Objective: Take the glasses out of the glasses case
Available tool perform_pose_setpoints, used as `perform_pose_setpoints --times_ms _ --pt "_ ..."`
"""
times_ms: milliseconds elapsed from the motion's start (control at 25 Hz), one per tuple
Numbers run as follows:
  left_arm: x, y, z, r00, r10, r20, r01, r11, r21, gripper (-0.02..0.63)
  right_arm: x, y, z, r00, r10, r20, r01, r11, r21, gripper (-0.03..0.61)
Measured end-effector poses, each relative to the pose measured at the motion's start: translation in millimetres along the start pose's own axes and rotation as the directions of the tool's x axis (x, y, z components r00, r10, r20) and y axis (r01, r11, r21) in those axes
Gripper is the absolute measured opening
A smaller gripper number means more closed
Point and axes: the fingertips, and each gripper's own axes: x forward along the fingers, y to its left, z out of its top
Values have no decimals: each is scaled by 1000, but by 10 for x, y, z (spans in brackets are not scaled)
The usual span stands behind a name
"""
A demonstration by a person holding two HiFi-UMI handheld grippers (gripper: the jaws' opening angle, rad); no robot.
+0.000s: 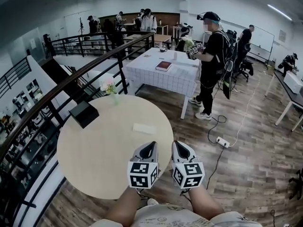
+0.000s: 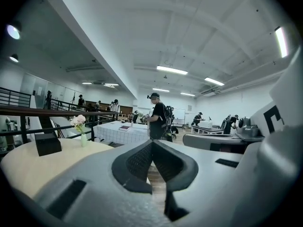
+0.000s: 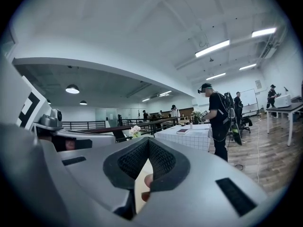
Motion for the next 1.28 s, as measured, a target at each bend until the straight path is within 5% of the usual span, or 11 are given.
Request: perform_pose_setpoints --times_ms 520,1040,1280 --pt "398 1042 -57 989 145 1 -145 987 -62 14 1191 267 -195 988 143 -64 -145 989 -14 9" --pt "-59 1685 -262 945 324 -47 -328 934 -140 13 1572 872 -389 945 295 -144 -302 953 -29 9" --pt "144 1797 -340 927 370 -60 -375 912 -165 12 1804 812 -531 907 367 -206 -379 925 -19 9"
